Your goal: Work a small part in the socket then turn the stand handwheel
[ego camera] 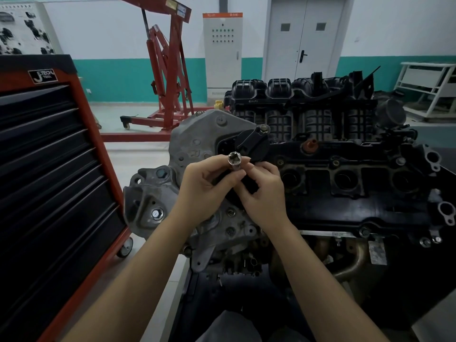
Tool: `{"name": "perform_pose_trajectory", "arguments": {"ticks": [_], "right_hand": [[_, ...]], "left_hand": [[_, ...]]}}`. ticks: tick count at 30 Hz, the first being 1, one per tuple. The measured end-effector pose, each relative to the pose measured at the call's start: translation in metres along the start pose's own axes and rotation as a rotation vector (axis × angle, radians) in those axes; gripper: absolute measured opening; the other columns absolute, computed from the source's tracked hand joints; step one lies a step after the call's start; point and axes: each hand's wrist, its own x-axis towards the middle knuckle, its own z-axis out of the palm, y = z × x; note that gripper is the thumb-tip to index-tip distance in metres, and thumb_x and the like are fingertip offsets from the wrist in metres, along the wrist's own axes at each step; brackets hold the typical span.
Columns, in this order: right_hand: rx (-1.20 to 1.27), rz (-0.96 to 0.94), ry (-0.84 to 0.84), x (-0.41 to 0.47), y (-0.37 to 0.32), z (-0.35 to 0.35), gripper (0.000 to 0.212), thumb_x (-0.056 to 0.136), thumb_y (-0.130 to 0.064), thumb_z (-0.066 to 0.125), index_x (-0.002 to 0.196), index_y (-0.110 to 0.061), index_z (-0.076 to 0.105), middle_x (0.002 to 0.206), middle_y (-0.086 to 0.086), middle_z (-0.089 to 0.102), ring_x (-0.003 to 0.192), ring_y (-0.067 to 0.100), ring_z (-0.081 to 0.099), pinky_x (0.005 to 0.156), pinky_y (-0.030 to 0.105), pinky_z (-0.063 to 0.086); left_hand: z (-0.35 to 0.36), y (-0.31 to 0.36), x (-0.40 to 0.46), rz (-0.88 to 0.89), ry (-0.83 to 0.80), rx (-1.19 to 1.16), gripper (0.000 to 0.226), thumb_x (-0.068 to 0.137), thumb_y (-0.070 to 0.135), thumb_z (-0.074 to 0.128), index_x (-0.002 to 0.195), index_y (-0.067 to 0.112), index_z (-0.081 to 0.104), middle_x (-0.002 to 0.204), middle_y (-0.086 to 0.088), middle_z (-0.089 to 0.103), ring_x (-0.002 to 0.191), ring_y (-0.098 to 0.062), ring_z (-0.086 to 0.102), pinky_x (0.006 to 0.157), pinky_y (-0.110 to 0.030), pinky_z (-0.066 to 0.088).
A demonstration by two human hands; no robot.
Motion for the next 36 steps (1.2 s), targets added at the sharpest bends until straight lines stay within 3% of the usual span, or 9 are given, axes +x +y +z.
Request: {"name": "perform_pose_trajectory", "arguments": {"ticks": [4,7,10,12,19,23,27,31,36], "right_hand": [[0.017,0.057,0.001,-0.0008,0.0039,0.0002,0.016,0.081,-0.013,0.069,0.095,-0.006,0.075,0.080,0.004,0.073,0.085,0.011,0.054,0.083,0.039,0.047],[0.046,0.117,0.009,-0.0014,0.0046,0.0006,0.017,0.081,-0.016,0.073,0.097,-0.010,0.075,0.085,-0.001,0.073,0.091,0.013,0.056,0.085,0.038,0.047],[0.038,0.066,0.014,0.0002,0.0018,-0.0001,0.024,0.083,-0.025,0.068,0.101,-0.010,0.073,0.089,-0.001,0.073,0.092,-0.007,0.044,0.087,0.034,0.045],[0.040,0.037,-0.002,0.0002,0.0014,0.0000,0.031,0.086,-0.031,0.059,0.103,-0.008,0.072,0.087,0.000,0.072,0.091,-0.009,0.042,0.088,0.033,0.042],[0.048,0.107,-0.004,-0.0021,0.0063,0.0020,0.014,0.082,-0.019,0.070,0.092,-0.011,0.076,0.083,-0.001,0.073,0.090,0.011,0.055,0.085,0.037,0.045],[0.055,0.076,0.006,-0.0006,0.0021,0.0000,0.022,0.084,-0.027,0.067,0.099,-0.013,0.073,0.087,-0.008,0.071,0.089,-0.007,0.047,0.087,0.032,0.044],[0.054,0.030,-0.010,0.0006,0.0015,-0.0011,0.020,0.084,-0.020,0.064,0.095,-0.006,0.073,0.087,0.003,0.073,0.088,0.001,0.053,0.089,0.039,0.045],[0.064,0.084,0.021,-0.0016,0.0026,0.0007,0.019,0.081,-0.019,0.069,0.094,-0.007,0.074,0.086,0.002,0.073,0.087,-0.002,0.053,0.086,0.043,0.047],[0.053,0.055,-0.002,0.0001,0.0007,-0.0001,0.025,0.083,-0.027,0.066,0.100,-0.011,0.072,0.093,-0.004,0.071,0.094,-0.009,0.050,0.092,0.035,0.043]], "left_hand": [[0.0016,0.0004,0.0009,0.038,0.000,0.069,0.024,0.082,0.000,0.071,0.102,0.012,0.069,0.098,-0.002,0.072,0.095,-0.019,0.069,0.087,-0.035,0.055],[0.0015,0.0001,0.0004,0.037,0.063,0.068,0.020,0.078,0.002,0.074,0.092,0.015,0.069,0.091,-0.002,0.072,0.088,-0.017,0.070,0.082,-0.031,0.056],[0.0021,0.0015,-0.0004,0.008,0.042,0.043,0.026,0.081,0.002,0.069,0.101,0.018,0.068,0.097,0.004,0.071,0.094,-0.010,0.069,0.086,-0.025,0.053],[0.0017,0.0016,-0.0008,-0.016,0.017,0.000,0.028,0.084,0.001,0.065,0.107,0.017,0.066,0.102,0.002,0.071,0.101,-0.014,0.069,0.091,-0.028,0.052],[0.0013,0.0007,0.0005,0.033,0.033,0.114,0.017,0.077,-0.004,0.076,0.093,-0.001,0.071,0.093,-0.010,0.072,0.090,-0.019,0.069,0.084,-0.031,0.055],[0.0012,0.0023,-0.0008,0.003,0.051,0.065,0.018,0.081,-0.005,0.071,0.096,0.006,0.070,0.095,-0.011,0.073,0.094,-0.020,0.070,0.087,-0.032,0.054],[0.0004,0.0019,-0.0009,-0.024,0.015,0.001,0.022,0.086,-0.005,0.064,0.107,0.002,0.068,0.103,-0.011,0.072,0.103,-0.022,0.069,0.093,-0.035,0.054],[0.0009,0.0008,0.0003,-0.005,0.049,0.066,0.017,0.079,-0.003,0.074,0.095,0.001,0.071,0.095,-0.007,0.072,0.095,-0.018,0.069,0.088,-0.032,0.055],[0.0002,0.0031,-0.0008,-0.012,0.054,0.003,0.030,0.084,-0.004,0.068,0.102,0.021,0.068,0.101,0.002,0.072,0.101,-0.013,0.069,0.091,-0.028,0.053]]}}
